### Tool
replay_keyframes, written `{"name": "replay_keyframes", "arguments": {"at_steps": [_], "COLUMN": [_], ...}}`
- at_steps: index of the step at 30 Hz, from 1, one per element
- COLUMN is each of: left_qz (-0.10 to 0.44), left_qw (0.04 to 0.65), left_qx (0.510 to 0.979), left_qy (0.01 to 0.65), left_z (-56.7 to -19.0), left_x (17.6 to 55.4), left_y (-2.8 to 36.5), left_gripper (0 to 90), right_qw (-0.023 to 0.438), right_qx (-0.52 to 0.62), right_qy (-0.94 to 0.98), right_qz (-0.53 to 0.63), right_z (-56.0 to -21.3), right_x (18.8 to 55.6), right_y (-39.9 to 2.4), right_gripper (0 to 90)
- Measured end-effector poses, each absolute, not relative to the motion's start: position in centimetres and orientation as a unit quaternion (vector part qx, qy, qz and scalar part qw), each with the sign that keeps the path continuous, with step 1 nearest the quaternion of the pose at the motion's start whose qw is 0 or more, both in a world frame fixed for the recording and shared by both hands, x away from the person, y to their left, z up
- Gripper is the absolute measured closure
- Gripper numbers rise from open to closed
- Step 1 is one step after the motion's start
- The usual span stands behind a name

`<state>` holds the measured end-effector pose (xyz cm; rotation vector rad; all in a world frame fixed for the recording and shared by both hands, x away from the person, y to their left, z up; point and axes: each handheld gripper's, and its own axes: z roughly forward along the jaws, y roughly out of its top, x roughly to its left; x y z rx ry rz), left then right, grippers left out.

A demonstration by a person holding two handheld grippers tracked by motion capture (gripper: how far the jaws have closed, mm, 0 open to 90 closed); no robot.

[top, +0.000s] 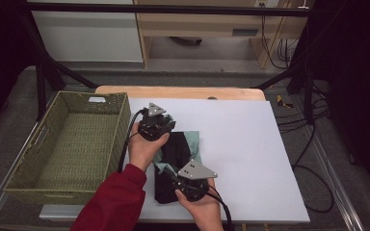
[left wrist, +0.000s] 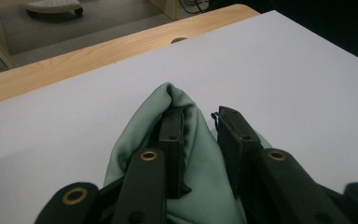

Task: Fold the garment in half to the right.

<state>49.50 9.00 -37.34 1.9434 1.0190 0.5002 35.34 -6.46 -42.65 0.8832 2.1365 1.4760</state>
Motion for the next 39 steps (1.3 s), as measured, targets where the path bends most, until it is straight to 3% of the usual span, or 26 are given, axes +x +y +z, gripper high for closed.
{"name": "replay_keyframes", "arguments": {"at_steps": [39], "left_qz": [0.188], "left_qw": [0.447], "left_qx": [0.775], "left_qy": [0.405], "left_z": [-39.4], "left_x": [49.6], "left_y": [6.5], "left_gripper": [71.8], "right_qw": [0.195], "right_qx": [0.338], "right_qy": [0.763], "right_qz": [0.515], "right_z": [-44.0], "right_x": [35.2], "right_y": [-8.5], "right_gripper": [81.9]}}
